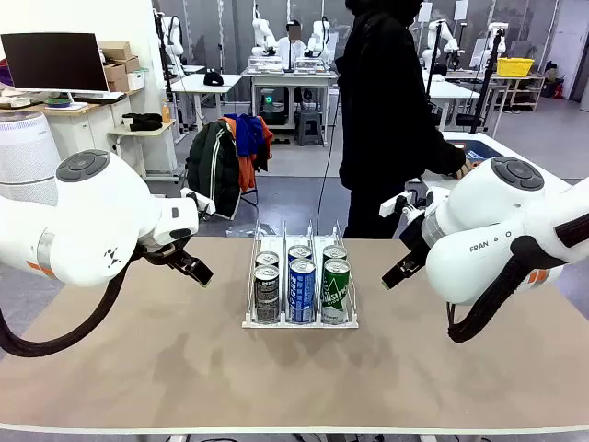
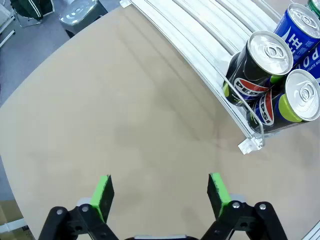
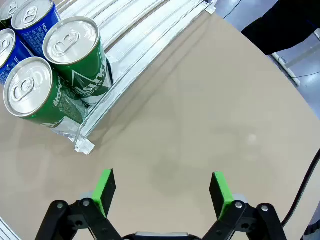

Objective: Fill the beverage cans into the dispenser.
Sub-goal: Pick up the Pepsi coke handed by the human.

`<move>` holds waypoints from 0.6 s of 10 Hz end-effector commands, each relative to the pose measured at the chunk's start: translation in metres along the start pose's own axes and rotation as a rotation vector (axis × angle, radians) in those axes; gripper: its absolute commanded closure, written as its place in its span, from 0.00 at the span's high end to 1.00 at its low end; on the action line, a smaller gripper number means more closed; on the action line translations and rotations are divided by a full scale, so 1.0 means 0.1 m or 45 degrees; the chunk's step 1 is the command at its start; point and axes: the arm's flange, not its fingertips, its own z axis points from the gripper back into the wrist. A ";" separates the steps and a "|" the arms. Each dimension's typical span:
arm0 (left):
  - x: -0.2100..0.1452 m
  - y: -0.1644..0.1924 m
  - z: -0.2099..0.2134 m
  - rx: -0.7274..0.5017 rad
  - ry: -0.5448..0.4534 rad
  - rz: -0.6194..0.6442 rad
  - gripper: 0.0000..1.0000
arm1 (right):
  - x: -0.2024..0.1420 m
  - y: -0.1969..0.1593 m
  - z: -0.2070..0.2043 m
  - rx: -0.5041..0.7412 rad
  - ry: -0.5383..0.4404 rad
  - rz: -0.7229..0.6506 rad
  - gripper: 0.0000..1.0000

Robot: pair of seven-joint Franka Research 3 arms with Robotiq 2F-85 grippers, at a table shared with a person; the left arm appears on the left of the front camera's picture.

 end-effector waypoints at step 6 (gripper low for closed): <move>0.00 0.00 0.00 0.000 0.000 0.000 1.00 | 0.00 0.00 0.00 0.000 0.000 0.000 1.00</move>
